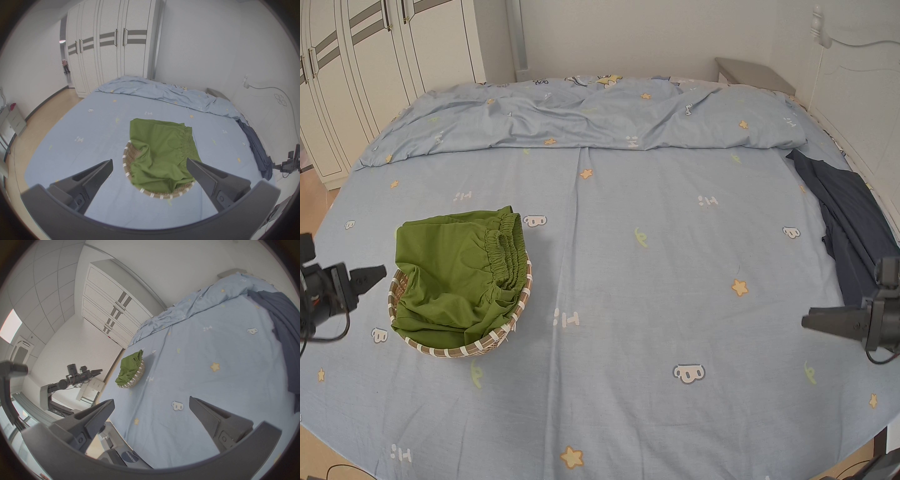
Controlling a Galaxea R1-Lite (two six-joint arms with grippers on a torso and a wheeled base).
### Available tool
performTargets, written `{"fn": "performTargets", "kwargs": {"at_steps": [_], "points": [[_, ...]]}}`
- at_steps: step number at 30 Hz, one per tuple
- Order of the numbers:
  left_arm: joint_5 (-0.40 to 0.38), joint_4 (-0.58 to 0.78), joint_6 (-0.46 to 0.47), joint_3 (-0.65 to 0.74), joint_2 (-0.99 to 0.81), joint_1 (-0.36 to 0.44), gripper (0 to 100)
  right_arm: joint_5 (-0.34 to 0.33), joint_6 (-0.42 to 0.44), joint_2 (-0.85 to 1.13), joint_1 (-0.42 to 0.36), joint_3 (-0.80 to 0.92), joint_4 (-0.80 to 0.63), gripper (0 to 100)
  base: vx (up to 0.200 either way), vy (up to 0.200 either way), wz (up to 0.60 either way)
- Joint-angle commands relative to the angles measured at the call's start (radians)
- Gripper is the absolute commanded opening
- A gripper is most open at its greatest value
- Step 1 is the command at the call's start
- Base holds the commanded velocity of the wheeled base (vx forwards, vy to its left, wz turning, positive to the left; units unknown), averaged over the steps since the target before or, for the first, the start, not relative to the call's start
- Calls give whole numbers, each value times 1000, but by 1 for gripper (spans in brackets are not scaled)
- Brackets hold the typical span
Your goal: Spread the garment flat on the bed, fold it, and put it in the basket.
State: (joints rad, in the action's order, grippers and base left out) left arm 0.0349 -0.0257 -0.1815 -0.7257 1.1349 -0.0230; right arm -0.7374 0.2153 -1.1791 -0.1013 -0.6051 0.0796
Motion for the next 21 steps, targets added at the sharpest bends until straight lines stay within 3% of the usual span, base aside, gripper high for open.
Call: {"fn": "performTargets", "kwargs": {"at_steps": [1,9,14,17,21], "points": [[120,-94,-6,342,-472,35,100,0,-99,380,153,320,80,100,0,0,0],[88,-88,-4,528,-811,51,100,-3,-93,750,144,482,65,100,0,0,0],[25,-66,-6,608,-948,57,100,-3,-82,863,138,484,-57,100,0,0,0],[-72,-13,-10,641,-1041,67,100,-3,-74,925,92,484,-119,100,0,0,0],[-92,10,-13,690,-1087,54,100,-3,-73,952,12,484,-172,100,0,0,0]]}}
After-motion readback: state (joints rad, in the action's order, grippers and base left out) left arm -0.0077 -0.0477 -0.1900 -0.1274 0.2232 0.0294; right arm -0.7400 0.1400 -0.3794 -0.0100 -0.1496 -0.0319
